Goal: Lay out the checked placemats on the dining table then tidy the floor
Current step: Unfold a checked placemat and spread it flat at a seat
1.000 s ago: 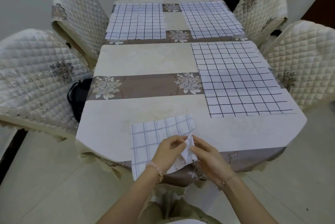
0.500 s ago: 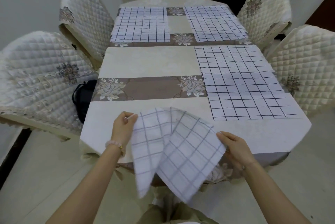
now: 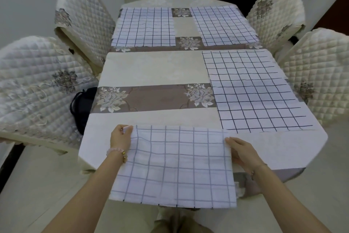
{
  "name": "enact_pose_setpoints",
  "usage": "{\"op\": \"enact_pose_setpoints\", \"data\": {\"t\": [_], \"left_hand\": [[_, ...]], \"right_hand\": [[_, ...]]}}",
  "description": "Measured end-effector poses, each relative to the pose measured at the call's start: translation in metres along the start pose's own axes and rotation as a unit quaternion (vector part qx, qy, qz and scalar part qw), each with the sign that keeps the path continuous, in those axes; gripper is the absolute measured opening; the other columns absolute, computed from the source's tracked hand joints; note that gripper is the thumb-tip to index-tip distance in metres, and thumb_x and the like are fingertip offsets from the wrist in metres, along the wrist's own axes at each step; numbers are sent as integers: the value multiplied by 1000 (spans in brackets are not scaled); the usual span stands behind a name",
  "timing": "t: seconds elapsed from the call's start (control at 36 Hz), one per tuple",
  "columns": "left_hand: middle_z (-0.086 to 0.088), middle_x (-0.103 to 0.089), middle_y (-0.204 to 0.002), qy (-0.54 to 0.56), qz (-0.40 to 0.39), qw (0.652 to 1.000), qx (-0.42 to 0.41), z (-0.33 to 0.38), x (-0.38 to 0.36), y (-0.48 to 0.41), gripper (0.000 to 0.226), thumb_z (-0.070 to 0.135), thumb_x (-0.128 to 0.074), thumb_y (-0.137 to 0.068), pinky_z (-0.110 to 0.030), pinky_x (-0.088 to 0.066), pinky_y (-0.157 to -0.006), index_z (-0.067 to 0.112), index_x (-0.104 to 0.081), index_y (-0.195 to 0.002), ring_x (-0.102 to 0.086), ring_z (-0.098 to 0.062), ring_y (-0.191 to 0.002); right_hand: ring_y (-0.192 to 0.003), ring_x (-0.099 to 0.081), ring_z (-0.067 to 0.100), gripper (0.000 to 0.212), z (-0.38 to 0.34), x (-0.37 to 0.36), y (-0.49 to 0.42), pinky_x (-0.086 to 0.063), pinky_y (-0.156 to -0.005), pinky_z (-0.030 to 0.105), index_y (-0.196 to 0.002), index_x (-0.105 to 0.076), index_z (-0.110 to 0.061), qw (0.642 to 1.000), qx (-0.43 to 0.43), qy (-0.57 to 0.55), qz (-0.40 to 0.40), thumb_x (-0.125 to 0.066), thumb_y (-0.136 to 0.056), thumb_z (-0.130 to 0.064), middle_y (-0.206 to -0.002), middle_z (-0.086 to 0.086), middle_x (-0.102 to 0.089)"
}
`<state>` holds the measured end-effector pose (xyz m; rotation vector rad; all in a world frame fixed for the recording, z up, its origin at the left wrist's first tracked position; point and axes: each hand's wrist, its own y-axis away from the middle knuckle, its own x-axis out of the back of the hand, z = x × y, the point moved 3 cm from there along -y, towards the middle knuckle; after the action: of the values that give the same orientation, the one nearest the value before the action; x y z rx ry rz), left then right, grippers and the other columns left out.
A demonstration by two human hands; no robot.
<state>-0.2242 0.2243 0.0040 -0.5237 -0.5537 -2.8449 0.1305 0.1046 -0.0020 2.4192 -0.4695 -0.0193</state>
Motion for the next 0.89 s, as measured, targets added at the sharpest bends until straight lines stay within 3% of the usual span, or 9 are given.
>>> {"op": "enact_pose_setpoints", "data": {"t": [0.11, 0.17, 0.36, 0.47, 0.58, 0.67, 0.75, 0.83, 0.89], "left_hand": [[-4, -41, -72, 21, 58, 996, 66, -8, 5, -8, 11, 5, -44, -87, -28, -28, -58, 8, -44, -76, -33, -19, -80], [-1, -33, -65, 28, 79, 992, 94, -12, 10, -13, 13, 6, -43, -87, -29, -26, -64, 7, -42, -74, -30, -18, -81], [0, -36, -66, 32, 88, 991, 99, -19, 19, -16, 22, 8, -44, -90, -28, -28, -68, 11, -39, -69, -33, -22, -73], [-14, -53, -100, -41, 111, 991, 66, -14, 21, -2, 9, 13, -44, -95, -32, -34, -79, 6, -49, -98, -47, -30, -91], [-24, -44, -128, -213, 187, 956, -75, 1, 9, 17, 35, 7, -54, -89, -41, -28, -105, -1, -46, -123, -39, -40, -120], [-14, -54, -121, -184, 27, 958, -220, 18, -33, 50, 29, 7, -58, -87, -27, -29, -101, 4, -55, -116, -46, -30, -118], [6, -53, -121, -160, -202, 932, -257, 27, -79, 98, 28, 26, -56, -91, -14, -29, -97, 18, -54, -118, -45, -5, -115], [8, -48, -128, -174, -302, 894, -281, 32, -113, 135, 43, 36, -60, -88, -16, -33, -101, 21, -49, -127, -43, -1, -116], [7, -48, -127, -158, -341, 896, -239, 33, -125, 150, 53, 38, -64, -84, -19, -38, -98, 21, -45, -130, -46, -4, -114]], "right_hand": [[-94, -68, 29, 24, 14, -6, 12, -56, -74, 36, -112, -63, -13, 999, -25, -6, -40, -61, -89, -19, -104, 16, -71], [-91, -68, 30, 20, 18, -8, 18, -59, -68, 32, -109, -64, -12, 998, -27, -11, -52, -59, -90, -14, -101, 17, -71], [-85, -66, 29, 19, 27, -16, 27, -58, -65, 20, -102, -63, 8, 998, -30, -24, -49, -59, -90, -6, -92, 20, -69], [-82, -66, 28, 15, 27, -19, 28, -57, -59, 18, -95, -63, 8, 998, -31, -53, -18, -58, -90, -6, -89, 21, -67], [-77, -65, 27, 16, 28, -21, 27, -57, -58, 18, -91, -64, 9, 999, -25, -47, 5, -63, -87, -7, -82, 18, -66], [-73, -64, 26, 20, 27, -24, 31, -58, -60, 21, -70, -65, 2, 999, -13, -48, 5, -65, -86, -9, -74, 16, -67], [-59, -56, 21, 45, 24, -28, 36, -58, -66, 29, -47, -42, -12, 1000, 6, -25, -4, -67, -84, -12, -49, 1, -54], [-50, -52, 13, 45, 16, -33, 47, -48, -52, 21, -48, -39, -14, 999, 34, -14, -9, -67, -83, -14, -44, -5, -48], [-53, -58, 12, 35, 13, -34, 53, -47, -52, 19, -51, -54, -15, 998, 51, -21, -19, -67, -83, -15, -50, -4, -59]]}}
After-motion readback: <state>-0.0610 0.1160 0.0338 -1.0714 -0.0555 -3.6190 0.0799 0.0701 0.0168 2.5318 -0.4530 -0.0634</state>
